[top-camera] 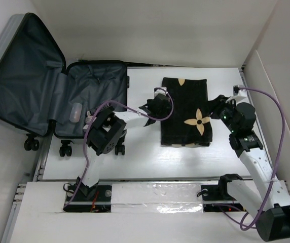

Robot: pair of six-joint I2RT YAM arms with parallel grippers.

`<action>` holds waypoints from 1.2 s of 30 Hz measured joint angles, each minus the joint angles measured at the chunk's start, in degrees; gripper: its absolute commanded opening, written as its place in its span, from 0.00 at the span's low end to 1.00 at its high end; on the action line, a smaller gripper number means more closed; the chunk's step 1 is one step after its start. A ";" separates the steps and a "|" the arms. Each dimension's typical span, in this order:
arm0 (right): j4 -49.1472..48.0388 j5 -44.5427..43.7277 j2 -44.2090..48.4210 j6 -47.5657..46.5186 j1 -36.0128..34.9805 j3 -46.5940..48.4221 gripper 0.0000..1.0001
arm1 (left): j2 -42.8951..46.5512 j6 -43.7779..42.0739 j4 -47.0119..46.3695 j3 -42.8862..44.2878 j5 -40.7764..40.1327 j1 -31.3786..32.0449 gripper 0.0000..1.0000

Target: Pack the luggage

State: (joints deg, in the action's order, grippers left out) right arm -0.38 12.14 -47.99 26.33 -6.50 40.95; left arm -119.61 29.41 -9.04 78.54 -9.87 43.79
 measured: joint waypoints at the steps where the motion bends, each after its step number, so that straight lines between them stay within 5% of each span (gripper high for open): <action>1: -0.09 0.35 -0.07 -0.04 -0.70 -0.20 0.43 | -0.72 -0.15 -0.48 0.63 0.09 -0.15 0.86; 17: -0.31 1.11 -1.57 -1.07 -8.61 -0.74 0.44 | -9.05 3.23 -9.14 9.01 15.58 -6.38 0.76; 27: -0.24 -1.68 -1.44 -0.81 -14.56 -0.63 0.44 | -11.91 3.78 -8.37 11.89 17.40 -6.08 0.04; 36: -0.04 -3.85 4.07 -0.61 -15.34 -0.17 0.44 | -11.72 2.29 -8.57 11.91 20.92 -6.95 0.00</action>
State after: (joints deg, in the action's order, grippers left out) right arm -0.43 8.29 -43.92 25.71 -21.85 40.77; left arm -131.33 31.70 -17.61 90.45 11.05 36.84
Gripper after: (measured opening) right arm 0.438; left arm 0.102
